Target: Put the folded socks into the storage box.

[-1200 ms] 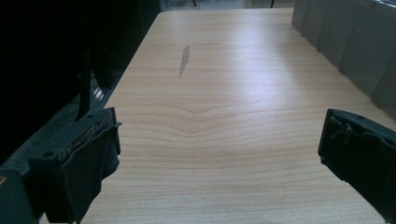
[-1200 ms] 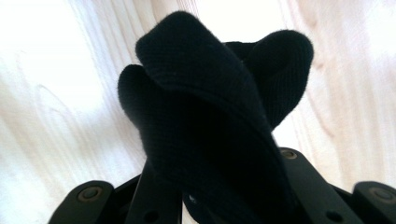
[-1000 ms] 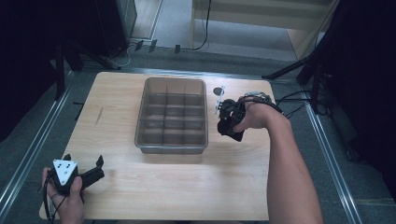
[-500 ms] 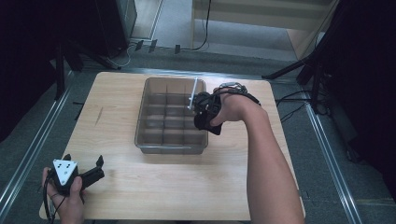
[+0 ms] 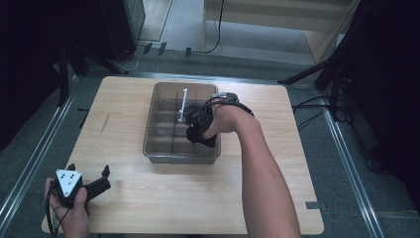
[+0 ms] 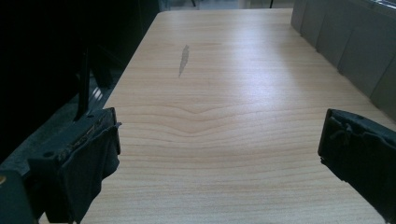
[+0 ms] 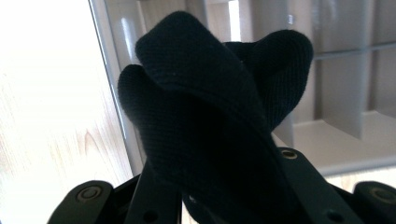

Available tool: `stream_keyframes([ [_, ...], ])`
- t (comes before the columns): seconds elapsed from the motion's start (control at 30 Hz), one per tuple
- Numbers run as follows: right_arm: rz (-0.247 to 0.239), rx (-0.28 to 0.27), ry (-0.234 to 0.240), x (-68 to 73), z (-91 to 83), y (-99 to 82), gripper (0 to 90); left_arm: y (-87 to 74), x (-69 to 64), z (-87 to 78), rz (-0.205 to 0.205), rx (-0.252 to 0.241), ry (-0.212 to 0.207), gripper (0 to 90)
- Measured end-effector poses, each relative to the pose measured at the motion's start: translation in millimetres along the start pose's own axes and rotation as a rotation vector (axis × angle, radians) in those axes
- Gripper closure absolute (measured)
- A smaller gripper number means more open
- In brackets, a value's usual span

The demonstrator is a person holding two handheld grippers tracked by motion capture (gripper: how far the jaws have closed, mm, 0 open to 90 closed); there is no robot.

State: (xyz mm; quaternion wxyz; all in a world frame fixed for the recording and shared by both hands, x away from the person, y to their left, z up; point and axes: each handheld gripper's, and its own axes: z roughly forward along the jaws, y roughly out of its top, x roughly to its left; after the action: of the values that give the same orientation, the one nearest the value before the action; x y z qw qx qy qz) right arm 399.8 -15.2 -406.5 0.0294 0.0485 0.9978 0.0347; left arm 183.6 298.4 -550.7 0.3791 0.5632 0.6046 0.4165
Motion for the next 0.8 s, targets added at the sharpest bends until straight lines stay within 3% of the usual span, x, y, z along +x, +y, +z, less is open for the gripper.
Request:
stream_keyframes([
  [0.47, 0.014, 0.038, 0.066, 1.8, 51.5, -8.7, 72.8, -0.1, -0.3, 0.1, 0.0, 0.0, 0.0, 0.0],
  [0.6, 0.024, 0.031, 0.077, 0.9, 51.5, -9.7, 69.6, -0.1, -0.2, 0.1, -0.001, 0.0, -0.001, 0.0],
  [0.8, 0.06, 0.01, 0.079, -3.5, 35.5, -13.6, 53.8, -0.1, -0.1, 0.2, -0.004, -0.002, -0.001, 0.0],
])
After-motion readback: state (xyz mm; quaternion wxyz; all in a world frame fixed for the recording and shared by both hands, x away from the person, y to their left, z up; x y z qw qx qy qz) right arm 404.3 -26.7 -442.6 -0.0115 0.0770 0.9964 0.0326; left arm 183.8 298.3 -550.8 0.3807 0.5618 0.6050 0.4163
